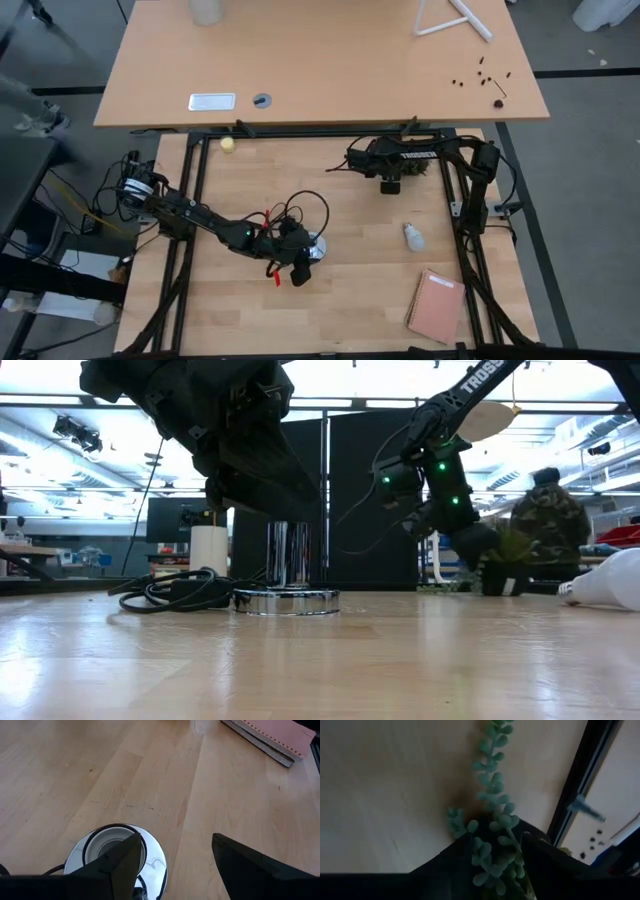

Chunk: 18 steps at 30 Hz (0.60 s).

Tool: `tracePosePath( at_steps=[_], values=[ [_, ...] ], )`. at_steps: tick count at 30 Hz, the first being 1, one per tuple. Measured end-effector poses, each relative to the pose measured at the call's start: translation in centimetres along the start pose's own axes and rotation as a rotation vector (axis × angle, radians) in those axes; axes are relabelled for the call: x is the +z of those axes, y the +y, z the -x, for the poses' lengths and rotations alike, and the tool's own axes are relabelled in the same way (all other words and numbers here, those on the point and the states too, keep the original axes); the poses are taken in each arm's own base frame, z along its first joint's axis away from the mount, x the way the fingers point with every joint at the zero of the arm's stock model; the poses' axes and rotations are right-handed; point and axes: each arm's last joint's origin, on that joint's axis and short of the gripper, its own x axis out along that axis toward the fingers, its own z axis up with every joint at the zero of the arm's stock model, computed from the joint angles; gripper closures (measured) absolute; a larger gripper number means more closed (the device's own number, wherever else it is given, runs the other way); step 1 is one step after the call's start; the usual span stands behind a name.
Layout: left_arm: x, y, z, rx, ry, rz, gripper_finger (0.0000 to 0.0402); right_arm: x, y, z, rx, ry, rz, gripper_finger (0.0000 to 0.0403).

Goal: Screw lightbulb
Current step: Adjust the potted flower, then insert the light bulb into the lamp

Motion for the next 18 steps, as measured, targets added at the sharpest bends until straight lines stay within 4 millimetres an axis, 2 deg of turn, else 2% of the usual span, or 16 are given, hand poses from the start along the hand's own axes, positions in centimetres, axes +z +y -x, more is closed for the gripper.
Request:
tracePosePath(
  at_steps=[7,14,18],
  values=[
    [0.0,0.0,0.0,0.000,0.000,0.001,0.0153,-0.1,-0.7,-0.2,0.004,-0.012,-0.053,0.0225],
    [0.0,0.0,0.0,0.000,0.000,-0.002,0.0153,0.4,-0.9,2.7,-0.084,-0.232,-0.141,0.0226],
    [0.0,0.0,0.0,-0.015,0.010,-0.005,0.0153,-0.7,-0.3,4.7,-0.020,-0.293,-0.178,0.0225]
  ],
)
